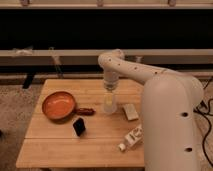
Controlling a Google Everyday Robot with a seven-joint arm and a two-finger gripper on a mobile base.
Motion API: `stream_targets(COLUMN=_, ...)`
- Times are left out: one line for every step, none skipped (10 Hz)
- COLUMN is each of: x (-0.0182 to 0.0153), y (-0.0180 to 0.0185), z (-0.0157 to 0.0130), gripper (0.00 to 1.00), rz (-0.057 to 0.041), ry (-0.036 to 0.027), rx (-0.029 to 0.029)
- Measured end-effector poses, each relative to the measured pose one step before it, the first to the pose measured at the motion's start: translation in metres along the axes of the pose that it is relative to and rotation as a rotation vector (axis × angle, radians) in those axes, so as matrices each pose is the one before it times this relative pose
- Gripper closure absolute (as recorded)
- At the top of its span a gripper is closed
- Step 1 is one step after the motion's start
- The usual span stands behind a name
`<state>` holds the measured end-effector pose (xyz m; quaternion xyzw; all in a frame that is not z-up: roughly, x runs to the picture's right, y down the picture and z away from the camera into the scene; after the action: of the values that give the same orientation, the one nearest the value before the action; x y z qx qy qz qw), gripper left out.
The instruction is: Place the ceramic cup over the eraser
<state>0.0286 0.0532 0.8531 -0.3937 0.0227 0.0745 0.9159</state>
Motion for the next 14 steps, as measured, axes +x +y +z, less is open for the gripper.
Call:
stream_targets(x=0.00113, y=0.00049, z=0.00178, gripper=0.2, rz=-0.00202, ry=0.00616, rx=0.00324)
stream_targets(x=-0.00077, y=0.00073, z=0.00192, gripper=0.2, rz=-0.00465, ry=0.00589, rx=0.00518)
stream_targets(x=-0.00161, y=0.00068, z=0.00181, gripper=0.2, rz=-0.00577, ry=0.00816, rx=0.00263)
stream_targets(x=-0.00352, y=0.00083, z=0.00165, gripper=0.22, rz=-0.00782, ry=0.00757, rx=0.00171)
stream_targets(x=-0.00336, y=0.00008, z=0.00149, gripper=0.3, rz=-0.0079, ry=0.00629, rx=0.00297)
stream_targets(x=0.0001, y=-0.00064, z=0.00246, gripper=0.41, rz=-0.00426, ry=0.00806, rx=0.00223)
stream_targets(x=0.00102, y=0.00006, z=0.00151, gripper=0.51, rz=-0.00284, ry=0.01137, rx=0.00232)
stream_targets(x=-0.00009, y=0.00012, z=0.00081, gripper=0.59, rz=-0.00171, ry=0.00739, rx=0.00261)
stream_targets(x=0.00009, y=-0.00017, z=0.00077, gripper=0.69, rz=-0.00085, ry=0.01145, rx=0.0051)
stream_targets(x=0.00012, y=-0.00069, z=0.00003, gripper=0.81, rz=0.00173, ry=0.00949, rx=0.00614)
stream_targets(x=0.00071, y=0.00032, z=-0.00053, gripper=0.89, rz=0.00199, ry=0.00258, rx=0.00497)
stream_targets(x=0.00258, y=-0.00121, z=-0.00547, gripper=0.98, rz=0.00204, ry=0.00194, rx=0.01316)
stream_targets(x=0.00428, y=-0.00109, z=-0.01078, gripper=1.0, rz=0.00315, ry=-0.00131, rx=0.01124)
stream_targets(x=0.00243, y=0.00117, z=-0.01093, gripper=1.0, rz=-0.00333, ry=-0.00932, rx=0.00487)
